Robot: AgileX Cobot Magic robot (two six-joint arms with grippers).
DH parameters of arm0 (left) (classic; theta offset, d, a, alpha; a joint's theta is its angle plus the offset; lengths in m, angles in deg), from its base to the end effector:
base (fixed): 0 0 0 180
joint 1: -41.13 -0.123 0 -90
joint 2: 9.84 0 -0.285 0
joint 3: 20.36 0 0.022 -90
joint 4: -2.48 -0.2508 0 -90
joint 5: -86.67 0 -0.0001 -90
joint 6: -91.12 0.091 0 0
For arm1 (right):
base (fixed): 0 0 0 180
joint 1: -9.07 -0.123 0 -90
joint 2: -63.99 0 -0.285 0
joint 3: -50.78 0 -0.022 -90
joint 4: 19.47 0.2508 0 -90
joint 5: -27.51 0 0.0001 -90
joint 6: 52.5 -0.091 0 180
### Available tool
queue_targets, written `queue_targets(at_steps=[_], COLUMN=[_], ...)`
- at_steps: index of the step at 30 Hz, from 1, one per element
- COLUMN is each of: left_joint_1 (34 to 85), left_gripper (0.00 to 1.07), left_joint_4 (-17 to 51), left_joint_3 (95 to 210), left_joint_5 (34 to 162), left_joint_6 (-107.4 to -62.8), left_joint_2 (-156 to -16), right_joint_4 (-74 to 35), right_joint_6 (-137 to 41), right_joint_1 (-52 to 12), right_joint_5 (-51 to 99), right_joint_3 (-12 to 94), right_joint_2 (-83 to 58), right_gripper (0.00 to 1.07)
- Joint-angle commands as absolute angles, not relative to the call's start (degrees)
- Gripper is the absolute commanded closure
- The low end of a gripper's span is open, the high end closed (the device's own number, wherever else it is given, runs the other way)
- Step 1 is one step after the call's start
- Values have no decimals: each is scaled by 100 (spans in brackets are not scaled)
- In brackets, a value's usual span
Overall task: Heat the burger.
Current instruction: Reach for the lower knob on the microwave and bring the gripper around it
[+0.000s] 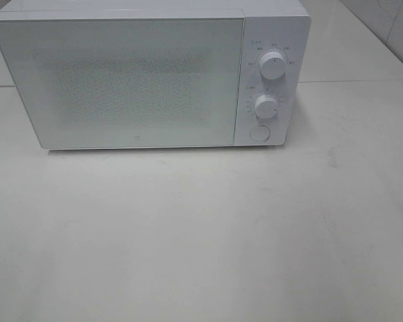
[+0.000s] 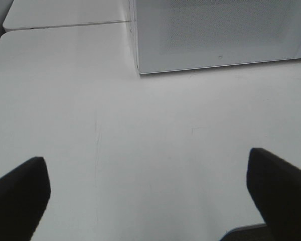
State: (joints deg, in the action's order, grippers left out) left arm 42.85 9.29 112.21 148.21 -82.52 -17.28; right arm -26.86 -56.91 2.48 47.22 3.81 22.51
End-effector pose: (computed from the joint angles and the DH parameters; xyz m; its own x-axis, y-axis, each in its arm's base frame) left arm -0.0093 -0.0092 0.2821 -0.4346 0.0669 -0.8981 0.1471 0.9891 0.0025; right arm 0.1227 0.0102 0.3123 -0.3035 -0.0798 -0.9495 -0.0873 0.9946 -0.0557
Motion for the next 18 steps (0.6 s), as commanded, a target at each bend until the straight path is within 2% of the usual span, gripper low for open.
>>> queue_targets(at_steps=[1, 14, 18], left_joint_1=[4251, 4251, 4251], left_gripper=[7, 7, 7], left_joint_4=[964, 964, 964], left_joint_3=[11210, 11210, 11210], left_joint_5=[14809, 14809, 14809], left_joint_6=[-8281, -8281, -8281], left_joint_2=[-1596, -1596, -1596], right_joint_4=[-2721, -2721, -2727], right_joint_6=[-5737, -5880, -6080], right_joint_1=[271, 271, 271], right_joint_5=[4109, 2419, 1502], right_joint_3=[433, 421, 227], right_joint_2=[1879, 578, 165], right_gripper=[32, 32, 32])
